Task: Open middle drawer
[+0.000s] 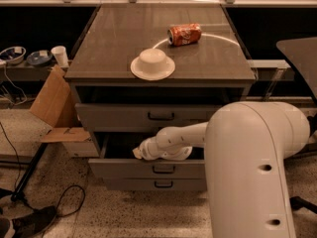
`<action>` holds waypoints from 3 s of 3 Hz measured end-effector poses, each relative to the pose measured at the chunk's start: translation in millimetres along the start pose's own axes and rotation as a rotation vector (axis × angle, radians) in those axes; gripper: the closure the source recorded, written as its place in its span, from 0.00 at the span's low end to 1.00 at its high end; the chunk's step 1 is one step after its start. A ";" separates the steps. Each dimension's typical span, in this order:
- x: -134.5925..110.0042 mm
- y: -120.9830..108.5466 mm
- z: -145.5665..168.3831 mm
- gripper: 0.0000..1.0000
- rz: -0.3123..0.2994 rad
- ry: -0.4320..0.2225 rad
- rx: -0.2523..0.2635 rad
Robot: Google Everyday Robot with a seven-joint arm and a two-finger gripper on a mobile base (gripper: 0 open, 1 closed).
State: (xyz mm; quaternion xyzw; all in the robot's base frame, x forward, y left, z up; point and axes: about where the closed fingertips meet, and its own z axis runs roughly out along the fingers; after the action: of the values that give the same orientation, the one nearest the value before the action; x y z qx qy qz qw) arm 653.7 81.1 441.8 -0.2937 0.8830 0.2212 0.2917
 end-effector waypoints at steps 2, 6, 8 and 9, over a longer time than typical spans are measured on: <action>1.1 -0.8 12.6 0.76 -0.029 -0.001 0.020; 16.5 -4.5 11.3 0.00 -0.037 0.031 0.020; 45.0 -7.1 4.9 0.00 -0.112 0.131 0.031; 56.8 -8.0 4.3 0.00 -0.130 0.176 0.053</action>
Offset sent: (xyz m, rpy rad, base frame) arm 0.0075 0.0049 -0.0149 -0.0370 -0.0290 0.0134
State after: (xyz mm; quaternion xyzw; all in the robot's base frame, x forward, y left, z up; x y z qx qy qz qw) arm 623.3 55.5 400.3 -0.3610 0.8897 0.1519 0.2345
